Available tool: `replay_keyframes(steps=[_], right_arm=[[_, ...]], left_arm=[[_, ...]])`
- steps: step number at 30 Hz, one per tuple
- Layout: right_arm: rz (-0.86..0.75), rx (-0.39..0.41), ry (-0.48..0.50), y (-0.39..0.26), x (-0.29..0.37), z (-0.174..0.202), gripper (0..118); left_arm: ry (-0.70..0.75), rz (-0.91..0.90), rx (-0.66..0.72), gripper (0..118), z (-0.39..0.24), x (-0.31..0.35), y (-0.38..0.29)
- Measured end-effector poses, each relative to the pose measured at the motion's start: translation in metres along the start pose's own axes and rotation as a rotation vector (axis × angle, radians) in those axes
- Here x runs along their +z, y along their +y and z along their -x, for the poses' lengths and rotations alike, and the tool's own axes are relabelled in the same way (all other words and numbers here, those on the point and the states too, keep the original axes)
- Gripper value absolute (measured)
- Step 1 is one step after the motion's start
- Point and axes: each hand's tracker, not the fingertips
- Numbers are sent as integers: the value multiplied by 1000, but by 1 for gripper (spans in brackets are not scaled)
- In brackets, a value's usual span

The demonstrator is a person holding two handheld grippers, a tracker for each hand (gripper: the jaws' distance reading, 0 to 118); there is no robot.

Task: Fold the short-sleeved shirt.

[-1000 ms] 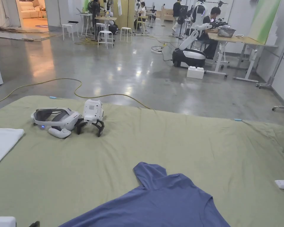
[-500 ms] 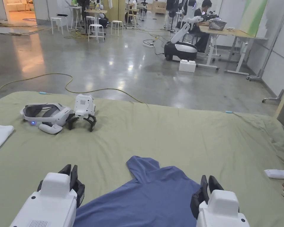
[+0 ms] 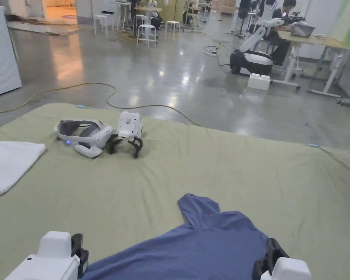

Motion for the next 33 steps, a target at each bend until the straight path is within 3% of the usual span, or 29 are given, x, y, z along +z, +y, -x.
replay_keyframes(steps=[9,12,13,14,16,17,18,21,24,28,33], right_arm=[[132,45,60,-33,-11,6,0],[156,57,71,-38,-13,9,0],[161,64,73,-39,-13,10,0],[167,70,75,-40,-13,10,0],[179,76,76,-42,-14,10,0],[186,77,76,-44,-15,9,0],[195,78,75,-46,-16,9,0],[218,73,68,-51,-19,5,0],[237,75,62,-54,-21,3,0],[264,75,62,-56,-33,1,0],[368,56,98,-46,-99,-14,0]], left_arm=[[-30,326,246,0,104,-46,-33],[4,419,259,0,116,-69,-42],[12,447,263,5,118,-75,-44],[33,469,271,17,104,-69,-36],[19,484,297,61,102,-77,-39],[22,500,308,73,100,-83,-41],[19,522,319,76,98,-86,-40],[48,533,291,74,83,-93,-39],[125,558,183,61,66,-94,-35],[114,529,94,7,44,-90,-28],[76,524,52,1,36,-88,-28]])
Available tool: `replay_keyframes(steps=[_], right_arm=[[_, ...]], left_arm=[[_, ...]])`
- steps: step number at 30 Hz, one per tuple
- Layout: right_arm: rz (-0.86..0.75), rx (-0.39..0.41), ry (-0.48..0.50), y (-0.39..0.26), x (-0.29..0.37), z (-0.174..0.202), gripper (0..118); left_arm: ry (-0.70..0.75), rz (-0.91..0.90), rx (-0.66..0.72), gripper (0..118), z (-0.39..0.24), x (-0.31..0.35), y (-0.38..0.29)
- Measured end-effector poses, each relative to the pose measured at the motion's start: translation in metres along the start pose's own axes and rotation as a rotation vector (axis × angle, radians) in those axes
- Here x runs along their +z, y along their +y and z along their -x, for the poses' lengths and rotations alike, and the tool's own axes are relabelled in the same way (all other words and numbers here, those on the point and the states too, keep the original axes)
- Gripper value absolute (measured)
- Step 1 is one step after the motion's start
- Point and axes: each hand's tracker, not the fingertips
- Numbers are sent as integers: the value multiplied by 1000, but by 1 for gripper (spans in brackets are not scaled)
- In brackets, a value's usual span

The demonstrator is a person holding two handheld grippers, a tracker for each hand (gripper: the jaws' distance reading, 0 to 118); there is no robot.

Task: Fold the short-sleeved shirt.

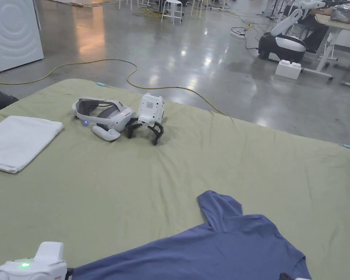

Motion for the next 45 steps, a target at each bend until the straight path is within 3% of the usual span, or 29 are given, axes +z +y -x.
replay_keyframes(steps=[3,5,7,9,13,18,19,21,22,24,26,30,34,38,45], right_arm=[[86,31,48,35,-57,-18,2],[169,62,69,60,-103,-31,29],[257,81,104,84,-148,-39,76],[277,120,132,103,-190,-44,82],[367,203,166,117,-244,-40,82],[488,184,210,106,-294,-39,77],[522,183,228,104,-298,-39,67],[559,163,250,99,-298,-34,58],[534,162,237,101,-295,-34,45],[537,143,245,101,-295,-32,6],[500,174,259,100,-287,-29,6],[414,234,196,103,-253,-21,6],[311,177,157,117,-210,-38,6],[225,181,107,139,-156,-52,6],[-31,65,17,196,-44,-109,6]], left_arm=[[-19,-19,10,1,7,7,-1],[-22,-38,23,1,14,7,-1],[-28,-60,35,1,20,11,-1],[-35,-87,56,1,22,14,0],[-33,-124,74,0,24,21,1],[-26,-144,67,0,22,19,1],[-26,-142,64,0,22,19,0],[-22,-138,63,0,26,13,-2],[-23,-137,65,0,28,10,-3],[-22,-138,67,0,30,8,-3],[-17,-139,56,0,31,0,-5],[-10,-154,48,0,35,-7,-6],[-16,-199,40,0,39,-2,-2],[-33,-279,15,0,36,15,13],[-64,-490,-66,0,14,75,98]])
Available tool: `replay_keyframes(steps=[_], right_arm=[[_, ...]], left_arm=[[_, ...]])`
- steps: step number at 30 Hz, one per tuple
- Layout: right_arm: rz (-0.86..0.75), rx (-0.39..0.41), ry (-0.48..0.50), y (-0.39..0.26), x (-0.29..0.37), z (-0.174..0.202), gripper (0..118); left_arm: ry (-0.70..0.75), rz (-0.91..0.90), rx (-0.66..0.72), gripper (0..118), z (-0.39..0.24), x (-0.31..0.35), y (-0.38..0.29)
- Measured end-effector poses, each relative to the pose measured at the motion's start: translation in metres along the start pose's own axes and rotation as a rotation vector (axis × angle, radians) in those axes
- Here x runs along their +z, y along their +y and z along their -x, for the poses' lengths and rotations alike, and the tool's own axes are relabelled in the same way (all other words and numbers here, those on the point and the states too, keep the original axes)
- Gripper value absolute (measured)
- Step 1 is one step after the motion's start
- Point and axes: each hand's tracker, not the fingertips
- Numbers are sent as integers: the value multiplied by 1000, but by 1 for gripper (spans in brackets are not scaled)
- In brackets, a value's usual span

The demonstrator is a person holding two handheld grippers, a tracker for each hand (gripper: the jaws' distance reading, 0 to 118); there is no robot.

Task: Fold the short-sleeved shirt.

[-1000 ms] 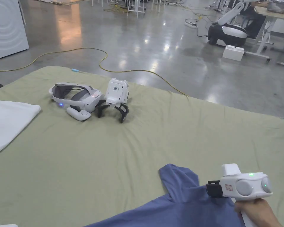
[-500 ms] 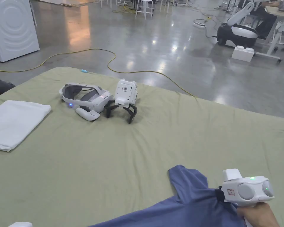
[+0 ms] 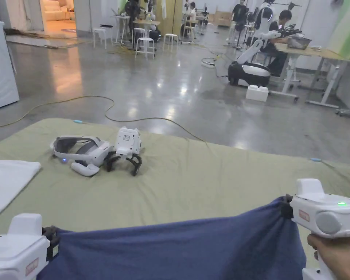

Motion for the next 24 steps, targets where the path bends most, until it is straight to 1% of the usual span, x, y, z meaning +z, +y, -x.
replay_keyframes(steps=[2,4,6,9,13,15,19,21,24], right_arm=[[-63,-14,-39,18,30,-16,6],[-137,-49,-74,36,59,-33,6],[-197,-69,-103,57,86,-48,6],[-267,-71,-157,87,124,-62,6],[-313,-76,-196,121,146,-76,6],[-337,-75,-228,141,152,-84,6],[-365,-112,-233,180,159,-97,6],[-383,-95,-254,203,159,-101,6],[-398,-90,-265,235,158,-109,6]], left_arm=[[-21,-62,-19,0,-9,3,37],[-37,-119,-31,0,-28,15,81],[-67,-158,-24,0,-41,20,124],[-101,-221,-44,0,-65,32,183],[-136,-275,-47,0,-87,43,251],[-139,-301,-84,0,-97,48,282],[-125,-328,-124,0,-104,48,328],[-128,-332,-132,0,-104,48,352],[-135,-347,-111,0,-102,47,382]])
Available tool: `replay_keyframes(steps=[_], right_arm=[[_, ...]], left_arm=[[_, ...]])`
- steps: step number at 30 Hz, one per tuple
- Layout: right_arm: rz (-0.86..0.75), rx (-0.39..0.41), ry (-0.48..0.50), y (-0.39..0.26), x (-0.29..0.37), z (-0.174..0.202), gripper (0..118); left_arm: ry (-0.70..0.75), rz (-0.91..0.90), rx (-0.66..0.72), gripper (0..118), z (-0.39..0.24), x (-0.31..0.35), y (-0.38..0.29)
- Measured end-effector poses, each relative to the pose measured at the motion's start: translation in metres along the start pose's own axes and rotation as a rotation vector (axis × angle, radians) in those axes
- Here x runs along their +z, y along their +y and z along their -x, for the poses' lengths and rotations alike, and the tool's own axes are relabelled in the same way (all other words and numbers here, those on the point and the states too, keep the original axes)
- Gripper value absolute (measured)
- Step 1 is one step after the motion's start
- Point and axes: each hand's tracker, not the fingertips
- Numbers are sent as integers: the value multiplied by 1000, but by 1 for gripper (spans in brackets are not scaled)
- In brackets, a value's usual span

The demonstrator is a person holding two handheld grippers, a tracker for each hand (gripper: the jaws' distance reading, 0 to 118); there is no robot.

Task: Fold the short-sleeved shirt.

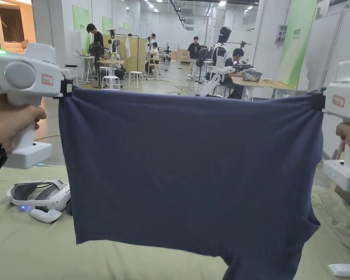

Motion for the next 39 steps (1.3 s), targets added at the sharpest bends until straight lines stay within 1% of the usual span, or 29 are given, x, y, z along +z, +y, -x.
replay_keyframes(steps=[6,11,16,20,23,25,27,28,32,34,37,39], right_arm=[[-50,43,-9,38,-22,4,6],[-43,31,1,31,-43,10,6],[-1,49,23,-3,-55,21,6],[56,51,36,-44,-54,25,6],[100,72,38,-79,-43,27,6],[115,73,53,-103,-30,27,6],[139,89,49,-127,-19,28,6],[156,104,63,-141,-11,27,6],[187,112,65,-192,40,27,6],[213,130,69,-219,66,26,6],[269,129,84,-260,100,22,6],[310,100,87,-287,128,22,6]], left_arm=[[23,-39,-15,0,7,-15,37],[45,-25,-16,0,10,-32,32],[65,27,-30,0,8,-49,-9],[47,70,-31,0,6,-59,-62],[15,134,-16,0,3,-59,-105],[13,146,-11,0,1,-52,-133],[0,160,-3,0,0,-40,-162],[-12,168,1,0,1,-31,-174],[-24,163,61,0,1,16,-225],[-33,183,46,0,1,43,-253],[-39,216,32,0,-1,83,-291],[-45,241,56,0,0,110,-317]])
